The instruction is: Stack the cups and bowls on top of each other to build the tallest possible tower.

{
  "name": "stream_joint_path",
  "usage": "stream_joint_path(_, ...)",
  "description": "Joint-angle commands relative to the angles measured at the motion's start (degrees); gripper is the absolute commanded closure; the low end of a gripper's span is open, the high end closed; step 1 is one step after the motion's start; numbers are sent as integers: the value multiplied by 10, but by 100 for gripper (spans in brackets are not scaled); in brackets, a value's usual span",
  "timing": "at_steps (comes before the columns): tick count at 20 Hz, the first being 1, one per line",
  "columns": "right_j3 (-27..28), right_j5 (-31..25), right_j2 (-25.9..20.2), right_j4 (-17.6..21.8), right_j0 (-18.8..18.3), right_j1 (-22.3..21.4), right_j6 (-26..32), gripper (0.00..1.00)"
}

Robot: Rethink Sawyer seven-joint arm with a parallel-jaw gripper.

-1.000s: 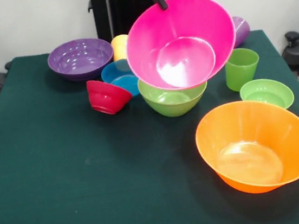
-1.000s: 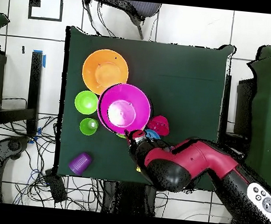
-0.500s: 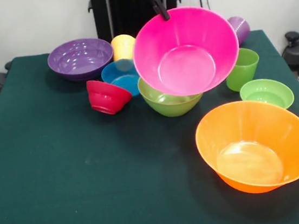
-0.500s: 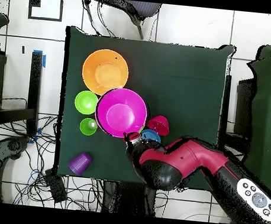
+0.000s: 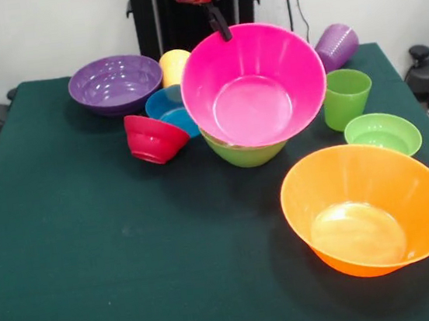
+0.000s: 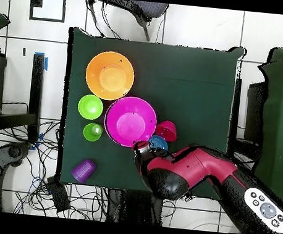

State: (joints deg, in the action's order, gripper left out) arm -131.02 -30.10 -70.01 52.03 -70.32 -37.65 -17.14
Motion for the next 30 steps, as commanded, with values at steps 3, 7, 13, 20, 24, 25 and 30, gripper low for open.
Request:
stream_joint_path(3,10,-47,47,34,31,-10,14,100)
stream_joint_path(7,10,-29,51,37,36,-3,3,100)
stream_joint_path(13,9,11,31,25,36,9,-20,100)
stream_joint_path(20,7,31,25,19,33,40,-27,100)
stream_joint_path(24,3,42,18,17,31,40,-37,100)
stream_joint_path(25,3,42,16,16,30,43,-36,100)
stream_joint_path(30,5,45,23,22,32,50,-38,100)
